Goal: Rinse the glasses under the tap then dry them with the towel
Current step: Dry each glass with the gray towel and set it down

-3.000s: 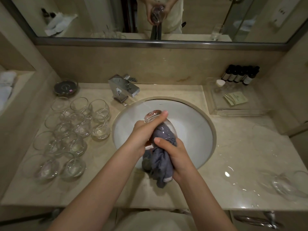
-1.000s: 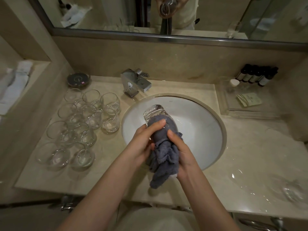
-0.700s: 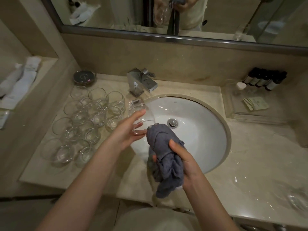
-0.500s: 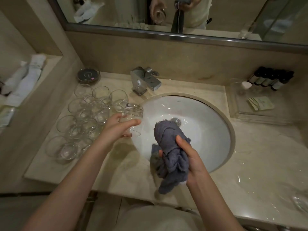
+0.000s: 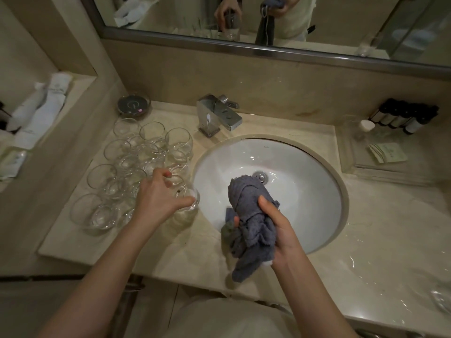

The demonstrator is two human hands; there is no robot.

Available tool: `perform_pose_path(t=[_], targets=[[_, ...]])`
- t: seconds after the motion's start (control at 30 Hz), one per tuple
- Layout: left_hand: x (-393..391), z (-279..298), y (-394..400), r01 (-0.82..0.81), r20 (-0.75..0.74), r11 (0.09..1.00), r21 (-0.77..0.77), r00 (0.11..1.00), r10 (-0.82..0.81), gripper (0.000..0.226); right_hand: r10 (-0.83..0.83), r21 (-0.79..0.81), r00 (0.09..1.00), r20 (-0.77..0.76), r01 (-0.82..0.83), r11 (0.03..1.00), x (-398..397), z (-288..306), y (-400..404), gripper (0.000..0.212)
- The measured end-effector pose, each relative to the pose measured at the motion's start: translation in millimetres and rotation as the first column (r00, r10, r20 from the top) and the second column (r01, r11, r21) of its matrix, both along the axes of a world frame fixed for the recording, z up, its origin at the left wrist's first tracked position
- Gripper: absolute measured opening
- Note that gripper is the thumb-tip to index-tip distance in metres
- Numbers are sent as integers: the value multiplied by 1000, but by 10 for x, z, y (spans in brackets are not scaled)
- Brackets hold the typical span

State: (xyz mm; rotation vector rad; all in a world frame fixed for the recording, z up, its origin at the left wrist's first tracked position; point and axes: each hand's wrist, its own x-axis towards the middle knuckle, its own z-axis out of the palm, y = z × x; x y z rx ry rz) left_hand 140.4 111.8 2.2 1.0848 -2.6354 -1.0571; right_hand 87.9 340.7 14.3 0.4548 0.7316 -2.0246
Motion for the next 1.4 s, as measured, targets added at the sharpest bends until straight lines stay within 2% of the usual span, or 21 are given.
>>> perform_pose_path(t=[0.23,0.63,0.73,1.07,1.4], targets=[[-16,-60,-136,58,70,993,-106,996,-50,78,7,27,999,39,-8,1000,20,-28,-24,127],[-39,-161,-327,163,247,971,-172,962,-118,84,-26,0,998,55,26,1000,19,-67,-38,116],[-40,-172,-322,184,255,962,-201,958,-130,85,-31,-2,999,37,32,999,16,-73,-51,107],[-41,-217,-279,220,292,933,-285,947,-134,82,-38,21,999,37,38,999,27,-112,-60,107],[15,-231,-255,189,248,916,-355,963,-103,89,-35,9,999,32,35,999,38,-87,-24,94]])
